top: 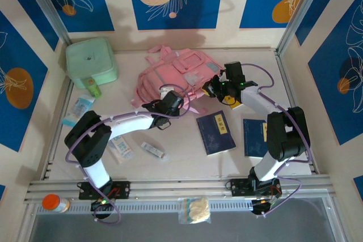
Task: Pack the student bag
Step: Unzip the student bag at the top-center of the table.
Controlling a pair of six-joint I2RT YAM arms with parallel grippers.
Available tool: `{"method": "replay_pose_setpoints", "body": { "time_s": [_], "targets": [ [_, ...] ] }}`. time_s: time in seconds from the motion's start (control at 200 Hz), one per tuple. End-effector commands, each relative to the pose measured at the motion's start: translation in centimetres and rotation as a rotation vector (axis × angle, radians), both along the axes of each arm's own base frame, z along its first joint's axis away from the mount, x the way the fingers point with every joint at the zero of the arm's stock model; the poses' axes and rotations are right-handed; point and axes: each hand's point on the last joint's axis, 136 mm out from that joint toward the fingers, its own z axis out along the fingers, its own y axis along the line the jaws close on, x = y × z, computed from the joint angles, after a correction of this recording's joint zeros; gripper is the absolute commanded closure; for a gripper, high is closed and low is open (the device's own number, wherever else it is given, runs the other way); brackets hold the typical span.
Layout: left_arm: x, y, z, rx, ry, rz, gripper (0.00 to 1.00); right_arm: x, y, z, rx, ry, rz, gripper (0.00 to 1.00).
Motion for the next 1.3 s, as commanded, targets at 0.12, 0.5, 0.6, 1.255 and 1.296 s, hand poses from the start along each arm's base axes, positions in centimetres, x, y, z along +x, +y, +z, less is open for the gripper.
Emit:
{"method": "replay_pose_setpoints", "body": {
  "time_s": [0.12,0.5,0.6,1.255,1.296],
  "targets": [
    [2.0,1.3,0.7,0.017,-0.072,0.093,0.93,-0.5,1.9,3.5,0.101,-0.054,0.084,1.0],
    [-1.9,7.6,1.4,0.171,0.006,0.095,1.0,1.4,-1.3,3.2,0.087,-0.075,0.075,1.0],
    [-3.9,11.3,0.4,0.285,0.087,0.163,1.0,2.4,-2.1,3.8,0.091,-0.083,0.092,1.0],
    [-3.5,4.6,1.8,-0.01,0.093,-0.014,1.0,-5.3,1.3,0.9,0.09,0.109,0.102,0.22],
    [-3.6,4.5,1.7,-0.011,0.093,-0.018,1.0,-6.1,2.7,0.2,0.092,0.137,0.114,0.2]
  ]
}}
